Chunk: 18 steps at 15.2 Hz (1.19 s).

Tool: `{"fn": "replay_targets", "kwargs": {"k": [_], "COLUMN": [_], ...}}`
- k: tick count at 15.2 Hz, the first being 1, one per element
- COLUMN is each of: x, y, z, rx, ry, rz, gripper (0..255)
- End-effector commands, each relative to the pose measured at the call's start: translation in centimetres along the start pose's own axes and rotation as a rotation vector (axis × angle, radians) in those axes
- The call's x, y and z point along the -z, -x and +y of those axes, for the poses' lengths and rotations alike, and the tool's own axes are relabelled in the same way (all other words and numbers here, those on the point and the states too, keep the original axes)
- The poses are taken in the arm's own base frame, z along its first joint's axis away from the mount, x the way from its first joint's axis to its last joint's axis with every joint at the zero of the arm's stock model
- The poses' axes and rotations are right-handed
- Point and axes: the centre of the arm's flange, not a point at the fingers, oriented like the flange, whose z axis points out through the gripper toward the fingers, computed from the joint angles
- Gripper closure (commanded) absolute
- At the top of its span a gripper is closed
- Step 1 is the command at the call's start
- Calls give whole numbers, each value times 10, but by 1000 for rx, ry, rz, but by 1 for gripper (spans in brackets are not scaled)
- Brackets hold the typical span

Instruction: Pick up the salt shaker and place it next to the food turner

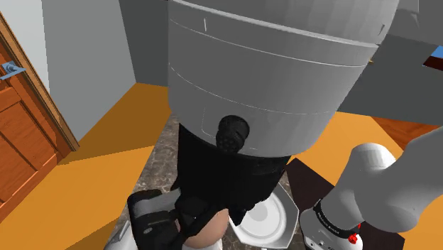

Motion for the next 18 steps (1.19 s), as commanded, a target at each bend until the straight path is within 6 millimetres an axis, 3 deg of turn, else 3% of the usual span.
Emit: {"fn": "replay_targets", "kwargs": {"k": [1,7,18], "x": [4,15,-42], "y": [25,91,89], "z": [-14,-52,-47], "rx": [-2,-2,-2], "ry": [-1,-1,-1], "rz": [-1,-1,-1], "gripper": [255,255,255]}}
